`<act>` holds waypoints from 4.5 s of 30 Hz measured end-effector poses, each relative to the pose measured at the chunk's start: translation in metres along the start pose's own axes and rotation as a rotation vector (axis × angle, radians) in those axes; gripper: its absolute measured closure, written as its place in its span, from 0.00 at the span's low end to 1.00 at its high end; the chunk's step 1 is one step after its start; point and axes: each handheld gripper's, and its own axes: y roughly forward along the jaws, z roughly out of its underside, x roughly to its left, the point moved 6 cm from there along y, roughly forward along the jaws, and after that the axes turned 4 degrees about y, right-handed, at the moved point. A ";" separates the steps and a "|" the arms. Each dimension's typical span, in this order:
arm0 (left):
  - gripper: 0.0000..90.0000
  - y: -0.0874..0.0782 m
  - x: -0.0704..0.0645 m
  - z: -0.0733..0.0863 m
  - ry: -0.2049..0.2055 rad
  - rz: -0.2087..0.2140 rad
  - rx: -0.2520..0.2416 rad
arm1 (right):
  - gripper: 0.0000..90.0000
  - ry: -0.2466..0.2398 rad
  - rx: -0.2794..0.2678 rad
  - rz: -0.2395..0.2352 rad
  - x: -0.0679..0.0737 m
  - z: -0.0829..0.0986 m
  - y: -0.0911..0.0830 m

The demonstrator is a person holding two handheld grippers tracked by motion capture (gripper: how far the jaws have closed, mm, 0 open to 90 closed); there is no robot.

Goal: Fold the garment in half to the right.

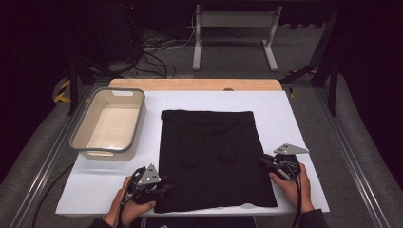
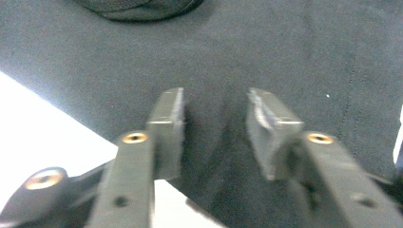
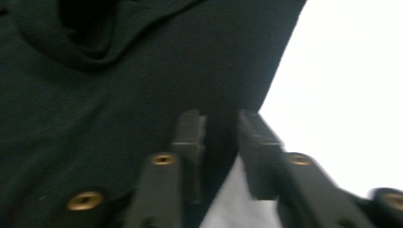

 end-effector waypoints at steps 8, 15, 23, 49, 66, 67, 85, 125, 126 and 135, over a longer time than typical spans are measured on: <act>0.99 -0.005 0.002 0.001 0.033 0.001 0.026 | 0.98 -0.037 0.016 0.014 0.006 0.003 -0.010; 0.99 -0.017 0.009 0.005 0.030 -0.049 0.015 | 0.82 -0.049 -0.050 0.079 0.006 -0.006 -0.023; 0.88 -0.022 0.011 -0.006 0.032 -0.057 -0.070 | 0.64 -0.100 -0.151 -0.059 0.042 -0.034 -0.020; 0.92 0.053 0.038 -0.067 0.032 -0.024 -0.044 | 0.98 -0.149 -0.033 -0.230 0.086 -0.052 0.036; 0.93 -0.019 -0.017 -0.081 0.177 -0.001 -0.204 | 0.98 -0.241 -0.232 -0.235 0.110 -0.041 -0.065; 0.93 -0.022 -0.021 -0.079 0.178 0.005 -0.206 | 0.98 -0.244 -0.227 -0.241 0.112 -0.037 -0.067; 0.88 -0.022 -0.062 -0.033 0.194 0.098 -0.136 | 0.95 -0.296 -0.109 -0.312 0.143 0.016 -0.070; 0.81 0.039 -0.043 -0.042 0.192 0.148 -0.038 | 0.85 0.034 -0.027 0.121 -0.031 -0.059 0.061; 0.81 0.039 -0.042 -0.042 0.187 0.147 -0.035 | 0.87 0.050 -0.025 0.120 -0.033 -0.059 0.061; 0.81 0.040 -0.042 -0.041 0.179 0.156 -0.047 | 0.92 0.057 -0.069 0.174 -0.042 -0.069 0.056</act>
